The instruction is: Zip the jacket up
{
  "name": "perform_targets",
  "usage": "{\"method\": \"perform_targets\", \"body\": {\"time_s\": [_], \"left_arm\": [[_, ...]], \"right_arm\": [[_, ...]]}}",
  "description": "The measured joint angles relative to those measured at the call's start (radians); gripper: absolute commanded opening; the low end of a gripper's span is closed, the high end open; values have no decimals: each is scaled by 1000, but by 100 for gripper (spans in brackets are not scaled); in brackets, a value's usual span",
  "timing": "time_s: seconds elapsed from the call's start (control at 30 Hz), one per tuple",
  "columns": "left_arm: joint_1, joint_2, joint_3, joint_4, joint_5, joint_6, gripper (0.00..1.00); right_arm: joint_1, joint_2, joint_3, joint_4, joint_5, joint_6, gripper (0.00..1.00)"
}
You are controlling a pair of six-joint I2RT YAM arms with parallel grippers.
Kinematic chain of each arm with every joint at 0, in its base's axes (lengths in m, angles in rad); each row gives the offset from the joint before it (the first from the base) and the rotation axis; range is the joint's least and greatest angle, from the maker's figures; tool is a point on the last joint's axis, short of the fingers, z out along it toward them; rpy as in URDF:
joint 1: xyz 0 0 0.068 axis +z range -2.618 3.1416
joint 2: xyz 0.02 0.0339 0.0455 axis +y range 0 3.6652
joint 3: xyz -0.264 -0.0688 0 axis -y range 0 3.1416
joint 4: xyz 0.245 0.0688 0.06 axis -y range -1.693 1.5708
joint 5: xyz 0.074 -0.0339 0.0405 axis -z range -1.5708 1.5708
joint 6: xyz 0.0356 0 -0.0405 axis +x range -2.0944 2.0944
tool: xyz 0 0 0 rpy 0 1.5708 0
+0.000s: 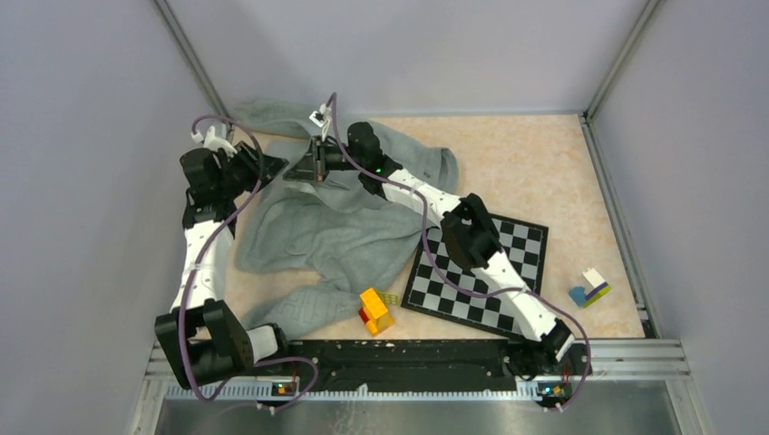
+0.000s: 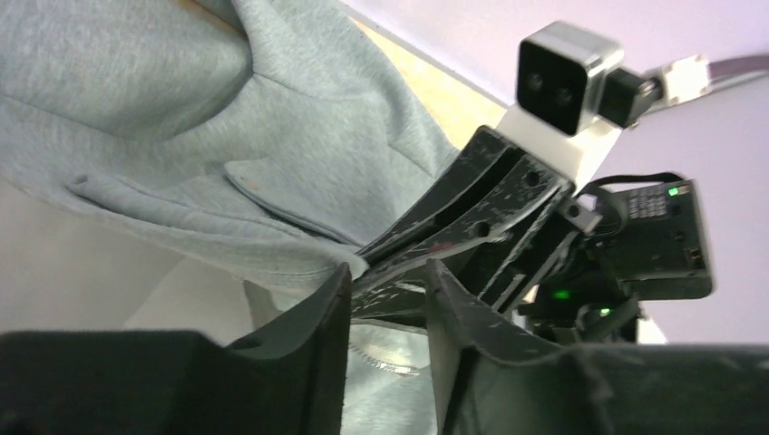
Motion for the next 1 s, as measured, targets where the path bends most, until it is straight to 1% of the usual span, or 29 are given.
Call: {"method": "perform_targets", "body": {"time_s": [0.07, 0.1, 0.17, 0.27, 0.37, 0.5, 0.6, 0.67, 0.77, 0.8, 0.87, 0.93, 0.97, 1.0], "left_arm": [[12, -21, 1, -7, 10, -9, 59], [16, -31, 3, -16, 7, -16, 61], [21, -48, 8, -32, -4, -32, 65], [22, -63, 8, -36, -26, -40, 68], [22, -65, 8, -30, -30, -11, 74], [24, -57, 7, 33, 29, 50, 73], [26, -16, 9, 87, 106, 79, 69], [29, 20, 9, 107, 150, 89, 65], [38, 58, -7, 134, 194, 89, 56], [43, 60, -18, 143, 203, 85, 54], [56, 61, -41, 167, 221, 77, 56], [66, 58, -61, 192, 232, 72, 64], [69, 55, -72, 202, 236, 72, 67], [71, 50, -81, 206, 238, 73, 68]], "right_arm": [[6, 0, 2, 0, -10, -5, 0], [9, 0, 3, 0, -13, -8, 0], [13, 0, 3, -1, -16, -18, 0], [15, 0, 3, -6, -15, -28, 0], [15, 0, 4, -11, -16, -37, 0], [15, 0, 13, -28, -19, -45, 0], [15, 0, 19, -27, -23, -44, 0], [15, 0, 20, -28, -23, -43, 0], [15, 0, 20, -29, -24, -43, 0], [15, 0, 20, -29, -24, -42, 0], [15, 0, 20, -29, -27, -40, 0], [15, 0, 20, -28, -30, -33, 0], [15, 0, 20, -28, -32, -29, 0], [14, 0, 20, -28, -34, -24, 0]]}}
